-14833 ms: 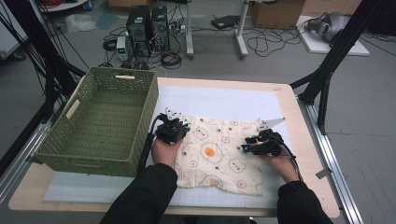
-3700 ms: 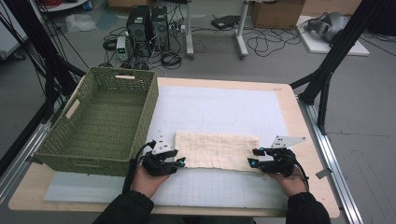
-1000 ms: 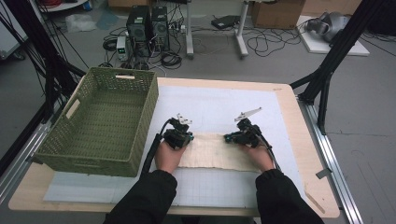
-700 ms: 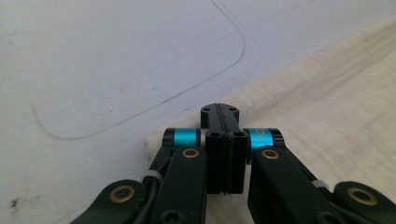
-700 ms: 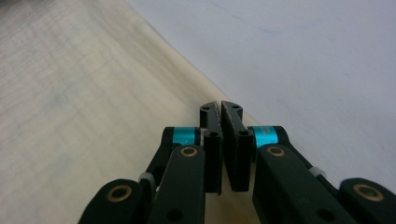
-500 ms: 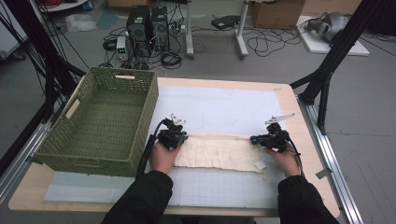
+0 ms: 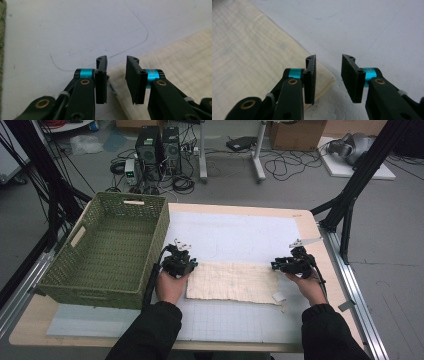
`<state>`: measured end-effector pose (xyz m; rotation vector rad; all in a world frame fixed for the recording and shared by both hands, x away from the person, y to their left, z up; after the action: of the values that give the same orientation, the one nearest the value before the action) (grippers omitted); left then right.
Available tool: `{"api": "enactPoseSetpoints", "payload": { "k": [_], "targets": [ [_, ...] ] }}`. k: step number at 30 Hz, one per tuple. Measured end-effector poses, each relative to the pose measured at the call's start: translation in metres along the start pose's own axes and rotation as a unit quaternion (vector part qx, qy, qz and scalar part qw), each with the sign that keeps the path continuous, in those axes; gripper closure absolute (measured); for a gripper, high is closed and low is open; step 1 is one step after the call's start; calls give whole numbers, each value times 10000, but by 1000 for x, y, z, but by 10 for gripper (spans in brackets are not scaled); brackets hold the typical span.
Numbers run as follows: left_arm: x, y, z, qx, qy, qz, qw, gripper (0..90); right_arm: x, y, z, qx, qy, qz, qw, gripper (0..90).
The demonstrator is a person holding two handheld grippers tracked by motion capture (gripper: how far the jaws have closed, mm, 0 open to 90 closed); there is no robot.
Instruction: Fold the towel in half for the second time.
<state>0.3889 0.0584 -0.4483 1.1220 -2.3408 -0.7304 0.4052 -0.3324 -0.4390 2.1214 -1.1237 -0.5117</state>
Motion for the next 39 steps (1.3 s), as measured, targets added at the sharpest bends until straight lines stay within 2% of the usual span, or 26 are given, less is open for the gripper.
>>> {"api": "enactPoseSetpoints", "payload": {
  "k": [2, 5, 9, 11, 14, 18, 21, 24, 27, 29, 31, 33, 36, 39],
  "targets": [
    [-4, -4, 2, -137, 131, 38, 9998, 664, 1, -4, 2, -85, -40, -32, 10000, 609],
    [-4, -6, 4, -165, 128, 1, 9998, 635, -2, -12, 3, -236, 74, -156, 9996, 605],
    [-3, -6, 4, -156, 119, -15, 9998, 634, -7, -15, 3, -322, 288, -47, 9991, 639],
    [-1, -7, 4, -134, 78, 83, 9998, 719, -7, -14, 3, -357, 258, -48, 9990, 727],
    [2, -8, 4, -143, -54, 159, 9998, 830, -6, -14, 4, -406, 203, -275, 9986, 838],
    [1, -5, 3, -91, -48, 160, 9998, 861, -6, -13, 4, -450, 234, -367, 9980, 855],
    [2, -1, -2, 219, -19, 130, 9997, 863, -4, -9, 2, -293, 267, -267, 9989, 857],
    [0, 4, -11, 557, 78, 144, 9983, 864, 1, 0, -4, -87, 177, -126, 9997, 858],
    [0, 11, -19, 880, 63, 77, 9961, 864, 6, 13, -15, 308, 92, -81, 9994, 858],
    [-1, 12, -18, 885, 73, 100, 9960, 864, 6, 19, -18, 470, 23, -152, 9988, 857],
    [1, 13, -14, 926, 26, 139, 9956, 863, 4, 17, -15, 359, 90, -167, 9992, 857],
    [3, 15, -9, 925, -57, 161, 9956, 863, 2, 16, -9, 303, 52, -253, 9992, 856],
    [5, 19, -1, 946, -165, 174, 9952, 863, -2, 20, -3, 512, 115, -300, 9982, 856],
    [10, 23, 3, 1018, -264, 250, 9941, 862, -5, 24, 3, 528, 140, -394, 9977, 856]
  ]
}}
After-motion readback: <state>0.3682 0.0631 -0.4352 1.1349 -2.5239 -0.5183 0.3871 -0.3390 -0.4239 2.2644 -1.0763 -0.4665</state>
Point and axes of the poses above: each handheld gripper's, and its own axes: y roughly backward along the jaws, z roughly out of its underside, x roughly to its right, the point moved 2 cm from there along -y, roughly forward along the jaws, and after that the axes turned 11 degrees about z, right-handed, at the moved point
